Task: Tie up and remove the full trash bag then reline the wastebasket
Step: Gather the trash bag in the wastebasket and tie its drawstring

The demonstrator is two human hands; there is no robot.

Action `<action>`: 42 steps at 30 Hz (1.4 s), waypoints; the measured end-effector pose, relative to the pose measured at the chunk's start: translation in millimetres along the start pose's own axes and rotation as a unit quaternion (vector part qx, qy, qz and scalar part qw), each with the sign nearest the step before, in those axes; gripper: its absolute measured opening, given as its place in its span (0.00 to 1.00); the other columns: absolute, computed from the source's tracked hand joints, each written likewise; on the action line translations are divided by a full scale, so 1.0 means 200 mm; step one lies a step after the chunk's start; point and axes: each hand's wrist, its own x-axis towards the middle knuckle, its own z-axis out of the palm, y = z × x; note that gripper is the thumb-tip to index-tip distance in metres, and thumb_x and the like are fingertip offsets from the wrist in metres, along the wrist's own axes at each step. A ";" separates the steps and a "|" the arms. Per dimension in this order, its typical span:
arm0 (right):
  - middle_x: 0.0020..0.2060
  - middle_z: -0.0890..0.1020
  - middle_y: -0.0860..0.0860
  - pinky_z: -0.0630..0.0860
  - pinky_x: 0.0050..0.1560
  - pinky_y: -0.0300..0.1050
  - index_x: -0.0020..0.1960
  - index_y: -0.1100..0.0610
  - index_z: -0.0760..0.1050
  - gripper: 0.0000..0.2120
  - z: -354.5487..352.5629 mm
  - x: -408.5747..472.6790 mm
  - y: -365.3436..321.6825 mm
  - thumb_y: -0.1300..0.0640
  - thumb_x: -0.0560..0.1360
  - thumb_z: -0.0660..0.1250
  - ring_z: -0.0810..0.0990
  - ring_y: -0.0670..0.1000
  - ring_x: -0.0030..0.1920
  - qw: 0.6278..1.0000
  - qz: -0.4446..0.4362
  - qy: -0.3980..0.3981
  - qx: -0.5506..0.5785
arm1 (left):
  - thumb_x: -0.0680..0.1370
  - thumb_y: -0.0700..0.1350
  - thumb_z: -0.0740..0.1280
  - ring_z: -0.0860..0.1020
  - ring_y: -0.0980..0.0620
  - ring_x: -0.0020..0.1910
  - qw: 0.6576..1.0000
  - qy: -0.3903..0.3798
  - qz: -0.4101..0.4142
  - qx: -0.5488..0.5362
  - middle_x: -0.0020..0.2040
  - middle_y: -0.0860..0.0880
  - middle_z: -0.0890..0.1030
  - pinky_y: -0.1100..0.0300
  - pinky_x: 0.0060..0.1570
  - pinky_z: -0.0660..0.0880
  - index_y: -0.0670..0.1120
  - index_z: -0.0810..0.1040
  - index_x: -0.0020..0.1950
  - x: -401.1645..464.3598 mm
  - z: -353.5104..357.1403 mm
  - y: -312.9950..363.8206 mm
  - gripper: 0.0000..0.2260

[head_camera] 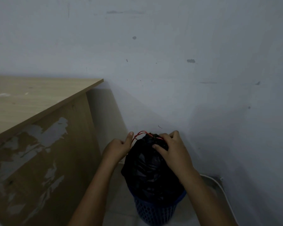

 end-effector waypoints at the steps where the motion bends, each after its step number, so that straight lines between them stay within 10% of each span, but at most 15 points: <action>1: 0.52 0.67 0.47 0.80 0.48 0.50 0.66 0.47 0.78 0.20 0.00 0.00 0.00 0.39 0.79 0.72 0.75 0.51 0.52 1.000 -0.006 0.011 -0.012 | 0.78 0.74 0.56 0.70 0.46 0.24 0.999 0.015 0.022 0.030 0.20 0.51 0.67 0.55 0.32 0.63 0.44 0.70 0.25 -0.02 0.00 0.01 0.37; 6: 0.51 0.76 0.48 0.80 0.49 0.53 0.69 0.45 0.77 0.18 -0.01 0.00 -0.01 0.42 0.81 0.69 0.80 0.52 0.51 0.999 -0.024 -0.034 -0.009 | 0.78 0.56 0.67 0.74 0.50 0.51 0.966 0.143 0.213 0.008 0.52 0.54 0.77 0.53 0.50 0.71 0.54 0.74 0.56 -0.11 0.07 0.11 0.10; 9: 0.53 0.82 0.46 0.80 0.52 0.53 0.68 0.44 0.77 0.15 -0.02 -0.01 -0.03 0.44 0.82 0.68 0.82 0.50 0.54 0.997 -0.050 -0.048 0.017 | 0.82 0.53 0.66 0.66 0.52 0.65 0.946 0.080 0.303 0.083 0.70 0.58 0.70 0.53 0.62 0.64 0.62 0.70 0.72 -0.10 0.11 0.11 0.18; 17: 0.50 0.81 0.40 0.80 0.50 0.48 0.66 0.43 0.72 0.20 -0.14 -0.02 -0.07 0.39 0.78 0.72 0.82 0.47 0.52 0.993 0.021 -0.081 0.087 | 0.84 0.56 0.62 0.77 0.52 0.50 0.923 0.144 0.327 0.146 0.48 0.59 0.81 0.51 0.48 0.70 0.58 0.79 0.51 -0.06 0.07 0.06 0.07; 23: 0.30 0.66 0.47 0.63 0.37 0.48 0.36 0.51 0.65 0.16 -0.22 0.03 -0.13 0.46 0.77 0.67 0.66 0.47 0.31 0.963 0.121 -0.070 0.232 | 0.87 0.48 0.59 0.68 0.54 0.30 0.964 0.058 0.255 -0.045 0.32 0.51 0.71 0.53 0.33 0.64 0.43 0.67 0.41 -0.08 0.09 0.11 0.16; 27: 0.30 0.61 0.50 0.54 0.35 0.47 0.32 0.49 0.63 0.19 -0.26 0.08 -0.16 0.57 0.79 0.66 0.57 0.50 0.30 0.880 0.199 -0.122 0.414 | 0.85 0.45 0.59 0.63 0.57 0.26 0.966 0.009 0.105 -0.237 0.28 0.55 0.65 0.62 0.26 0.60 0.48 0.65 0.36 -0.14 0.09 0.20 0.16; 30: 0.31 0.66 0.49 0.56 0.30 0.43 0.36 0.50 0.68 0.18 -0.25 0.10 -0.14 0.54 0.82 0.70 0.61 0.47 0.29 0.789 0.239 -0.126 0.552 | 0.82 0.48 0.61 0.63 0.54 0.25 0.887 -0.059 -0.005 -0.458 0.28 0.51 0.65 0.59 0.26 0.60 0.49 0.71 0.38 -0.16 0.07 0.25 0.13; 35: 0.48 0.82 0.52 0.66 0.26 0.38 0.52 0.58 0.74 0.10 -0.20 0.10 -0.15 0.51 0.84 0.68 0.74 0.46 0.34 0.696 0.279 -0.080 0.657 | 0.84 0.51 0.65 0.68 0.53 0.29 0.825 -0.087 0.018 -0.558 0.38 0.48 0.79 0.57 0.33 0.66 0.49 0.80 0.42 -0.16 0.06 0.27 0.13; 38: 0.57 0.86 0.54 0.66 0.24 0.37 0.54 0.56 0.72 0.09 -0.18 0.10 -0.17 0.50 0.85 0.67 0.74 0.46 0.32 0.689 0.263 -0.036 0.674 | 0.86 0.48 0.64 0.67 0.56 0.28 0.813 -0.086 0.049 -0.574 0.57 0.51 0.86 0.58 0.38 0.70 0.48 0.78 0.43 -0.18 0.07 0.30 0.13; 42: 0.43 0.82 0.51 0.64 0.29 0.39 0.49 0.53 0.72 0.14 -0.18 0.08 -0.24 0.45 0.86 0.63 0.69 0.45 0.30 0.782 0.214 -0.008 0.585 | 0.87 0.49 0.61 0.71 0.56 0.29 0.830 -0.092 0.087 -0.543 0.49 0.50 0.85 0.65 0.32 0.73 0.47 0.72 0.45 -0.22 0.08 0.32 0.12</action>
